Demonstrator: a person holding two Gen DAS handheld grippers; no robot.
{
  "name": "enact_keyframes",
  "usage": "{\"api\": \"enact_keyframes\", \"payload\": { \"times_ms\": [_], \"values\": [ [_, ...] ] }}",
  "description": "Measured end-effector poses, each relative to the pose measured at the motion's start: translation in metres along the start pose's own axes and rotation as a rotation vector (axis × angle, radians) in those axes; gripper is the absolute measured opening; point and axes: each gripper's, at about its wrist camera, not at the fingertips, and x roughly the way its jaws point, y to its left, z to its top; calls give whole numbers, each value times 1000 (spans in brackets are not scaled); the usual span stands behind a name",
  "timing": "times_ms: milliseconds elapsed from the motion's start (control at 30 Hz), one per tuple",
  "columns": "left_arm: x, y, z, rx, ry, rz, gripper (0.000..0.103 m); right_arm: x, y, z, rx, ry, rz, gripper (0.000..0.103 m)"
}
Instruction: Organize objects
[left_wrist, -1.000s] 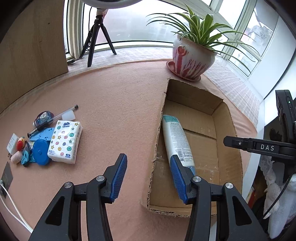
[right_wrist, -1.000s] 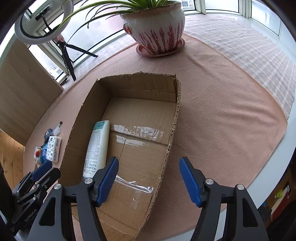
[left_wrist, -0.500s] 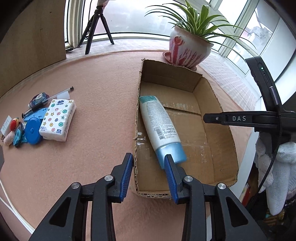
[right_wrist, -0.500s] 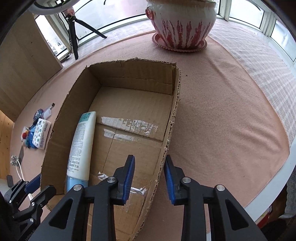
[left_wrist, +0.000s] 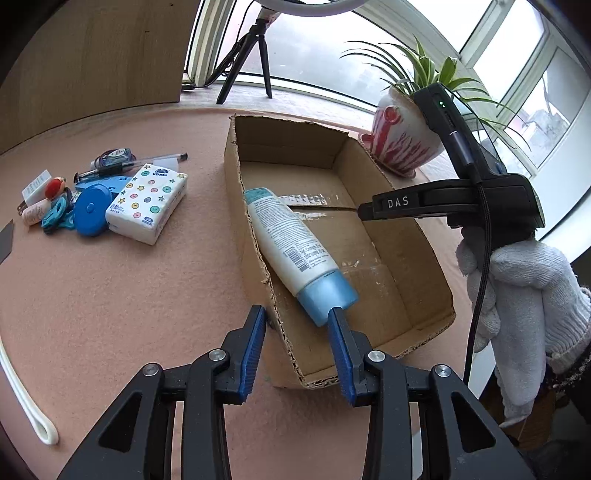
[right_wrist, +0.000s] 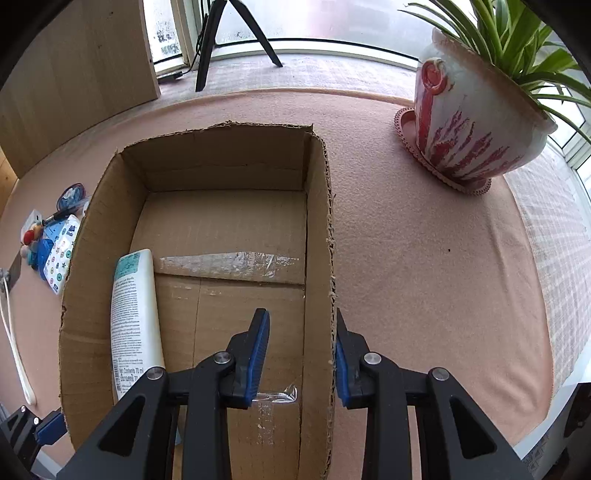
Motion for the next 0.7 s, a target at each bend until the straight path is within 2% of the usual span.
{"api": "enact_keyframes", "payload": {
  "times_ms": [233,533,700],
  "values": [
    [2,-3,0,-16,-14,32,38,5,4,6,-37,-7,-5,29],
    [2,1,4,-24,1,40,38,14,-1,5,-7,5,48,31],
    [-14,19,2,-34,-5,51,40,4,-10,-4,43,-41,52,41]
  ]
}}
